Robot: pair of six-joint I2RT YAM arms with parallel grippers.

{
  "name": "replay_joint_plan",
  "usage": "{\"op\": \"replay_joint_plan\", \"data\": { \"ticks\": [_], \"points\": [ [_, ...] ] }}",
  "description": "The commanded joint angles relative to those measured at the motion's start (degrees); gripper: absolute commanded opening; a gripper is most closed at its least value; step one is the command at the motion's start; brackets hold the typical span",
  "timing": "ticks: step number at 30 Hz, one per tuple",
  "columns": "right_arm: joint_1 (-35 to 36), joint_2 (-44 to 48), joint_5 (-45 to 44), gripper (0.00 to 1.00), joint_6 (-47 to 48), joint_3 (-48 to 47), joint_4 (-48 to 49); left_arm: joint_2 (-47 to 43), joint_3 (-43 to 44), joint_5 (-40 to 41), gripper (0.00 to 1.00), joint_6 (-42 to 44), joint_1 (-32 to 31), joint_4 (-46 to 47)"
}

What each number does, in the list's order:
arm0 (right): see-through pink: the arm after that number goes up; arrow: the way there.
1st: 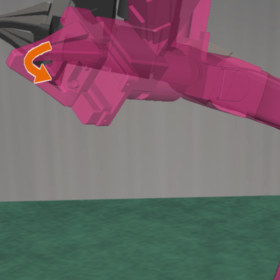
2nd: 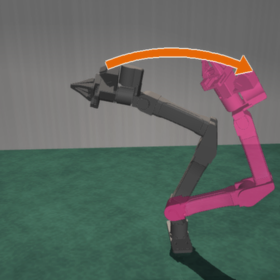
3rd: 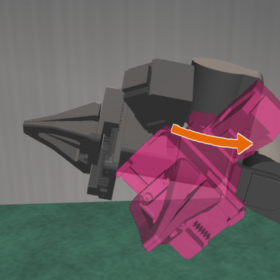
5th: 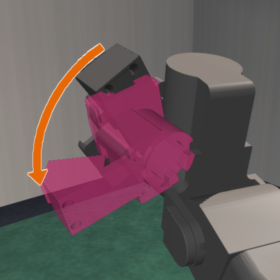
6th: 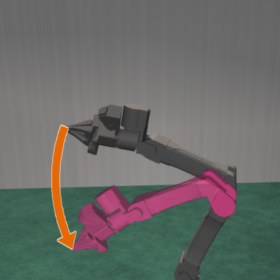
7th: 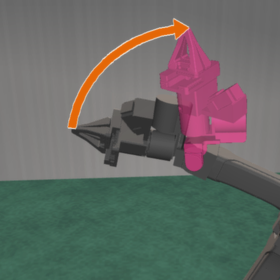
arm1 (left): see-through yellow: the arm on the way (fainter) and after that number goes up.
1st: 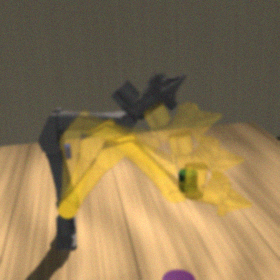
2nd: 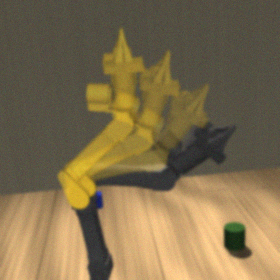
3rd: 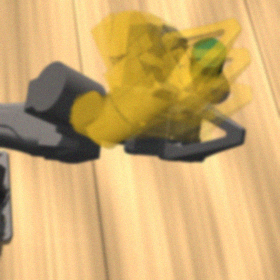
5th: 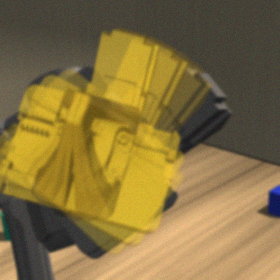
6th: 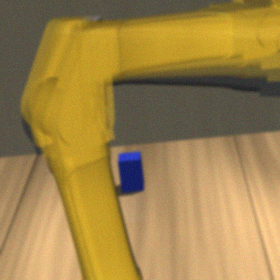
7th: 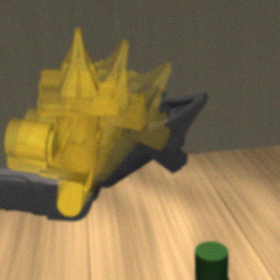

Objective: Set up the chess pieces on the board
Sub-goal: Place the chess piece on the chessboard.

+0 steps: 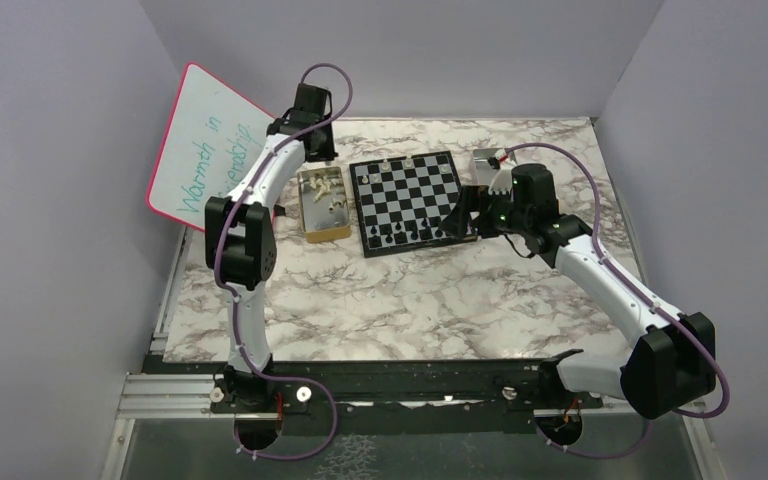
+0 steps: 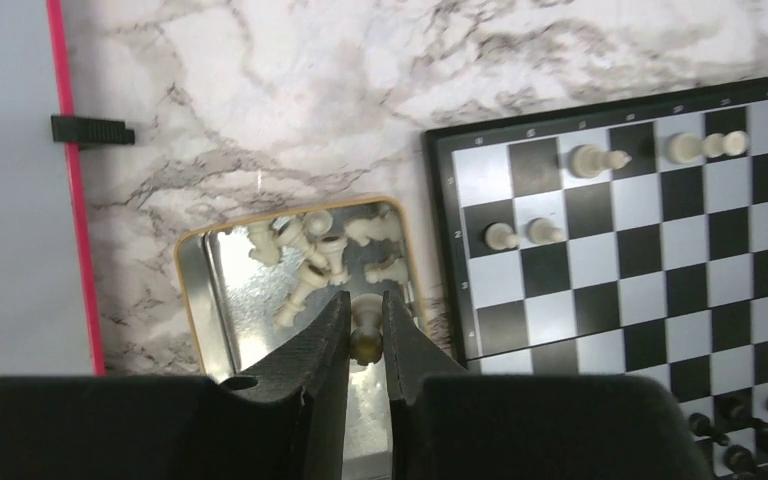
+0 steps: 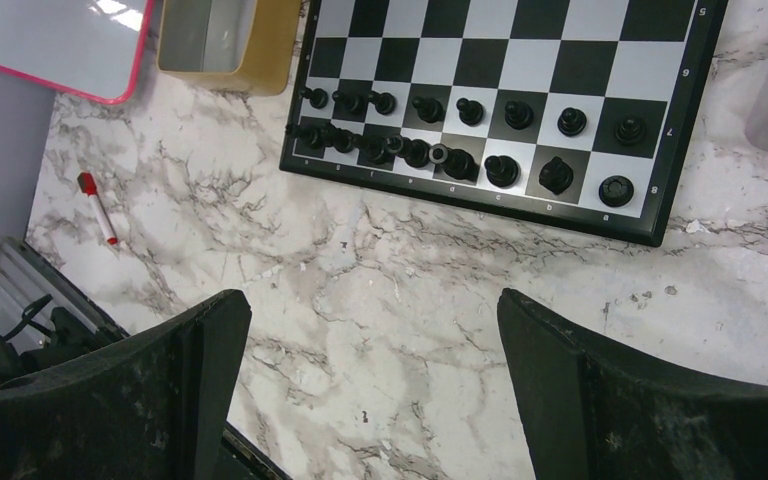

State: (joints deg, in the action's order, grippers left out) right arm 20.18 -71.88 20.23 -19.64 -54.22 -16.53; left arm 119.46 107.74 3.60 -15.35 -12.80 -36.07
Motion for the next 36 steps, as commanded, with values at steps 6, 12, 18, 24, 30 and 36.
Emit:
{"op": "replay_joint_plan", "data": {
  "ticks": [6,12,18,24,30,36],
  "points": [
    [0.2,0.9,0.4,1.0,-0.3,0.2,0.2,2.5,11.5,-3.0,0.16,-0.4,-3.7,-0.9],
    [0.3,0.1,0.4,1.0,0.1,-0.7,-0.8,6.6,16.3,-2.7,0.16,0.4,-5.7,-0.9],
    [0.2,0.5,-0.1,1.0,0.3,-0.3,-0.4,12.1,21.4,-2.0,0.16,0.9,-7.4,-1.0],
    [0.2,-0.4,-0.1,1.0,0.3,-1.0,-1.0,16.6,25.4,-0.6,0.16,1.3,-7.9,-0.8],
    [0.3,-0.5,0.1,1.0,-0.2,-1.0,-0.6,18.8,24.8,2.5,0.16,2.5,-7.9,-0.5],
    [0.2,-0.8,-0.1,1.0,0.0,-1.2,-0.8,20.4,23.5,4.8,0.16,3.0,-7.8,-0.3]
  ]
}}
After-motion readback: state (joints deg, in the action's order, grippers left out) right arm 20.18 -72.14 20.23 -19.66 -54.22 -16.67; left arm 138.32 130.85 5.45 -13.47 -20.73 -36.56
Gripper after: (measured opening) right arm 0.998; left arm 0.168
